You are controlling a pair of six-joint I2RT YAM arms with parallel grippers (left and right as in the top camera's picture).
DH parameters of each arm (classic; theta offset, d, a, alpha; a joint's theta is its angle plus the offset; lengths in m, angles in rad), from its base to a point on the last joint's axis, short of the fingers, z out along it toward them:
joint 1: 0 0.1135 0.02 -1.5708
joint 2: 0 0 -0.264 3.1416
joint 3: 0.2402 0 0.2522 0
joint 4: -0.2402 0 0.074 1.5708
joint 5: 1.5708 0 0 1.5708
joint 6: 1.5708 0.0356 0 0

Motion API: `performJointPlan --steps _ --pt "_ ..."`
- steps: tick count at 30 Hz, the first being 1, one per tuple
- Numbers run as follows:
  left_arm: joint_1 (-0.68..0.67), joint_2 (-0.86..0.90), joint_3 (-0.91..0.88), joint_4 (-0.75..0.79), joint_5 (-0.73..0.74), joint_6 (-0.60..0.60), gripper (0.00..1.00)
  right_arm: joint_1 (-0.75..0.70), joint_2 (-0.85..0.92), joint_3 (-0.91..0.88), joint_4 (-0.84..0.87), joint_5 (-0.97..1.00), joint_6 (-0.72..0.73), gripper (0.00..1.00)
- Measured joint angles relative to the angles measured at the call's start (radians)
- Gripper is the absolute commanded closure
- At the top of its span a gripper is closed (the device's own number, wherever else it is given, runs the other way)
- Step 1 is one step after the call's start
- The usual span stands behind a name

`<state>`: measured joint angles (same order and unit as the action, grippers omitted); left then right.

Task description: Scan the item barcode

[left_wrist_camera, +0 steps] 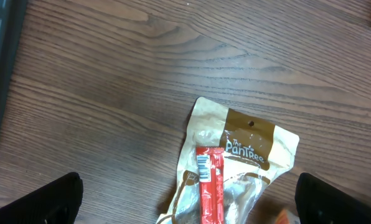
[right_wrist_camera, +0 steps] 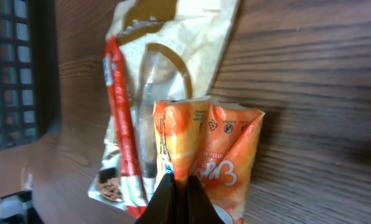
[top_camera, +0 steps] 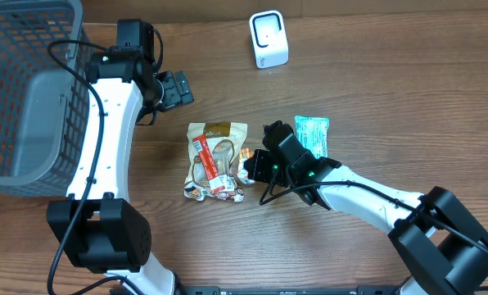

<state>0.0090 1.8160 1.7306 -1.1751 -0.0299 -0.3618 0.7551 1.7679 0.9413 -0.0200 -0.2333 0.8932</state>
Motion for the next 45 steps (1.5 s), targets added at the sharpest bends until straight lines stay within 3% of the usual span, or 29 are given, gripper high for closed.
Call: performJointPlan --steps 4,15,28,45 --pt "0.0 0.0 0.0 0.0 0.0 0.0 0.0 0.0 0.029 0.0 0.085 -0.032 0.011 0.96" --pt "0.0 0.0 0.0 0.0 0.0 0.0 0.0 -0.023 0.061 -0.009 0.068 -0.051 0.016 0.96" --pt "0.0 0.0 0.0 0.0 0.0 0.0 0.0 -0.023 0.061 -0.032 0.06 -0.067 -0.006 0.8" --pt "0.0 0.0 0.0 0.0 0.0 0.0 0.0 -0.022 -0.004 -0.032 -0.023 -0.013 -0.056 0.84"
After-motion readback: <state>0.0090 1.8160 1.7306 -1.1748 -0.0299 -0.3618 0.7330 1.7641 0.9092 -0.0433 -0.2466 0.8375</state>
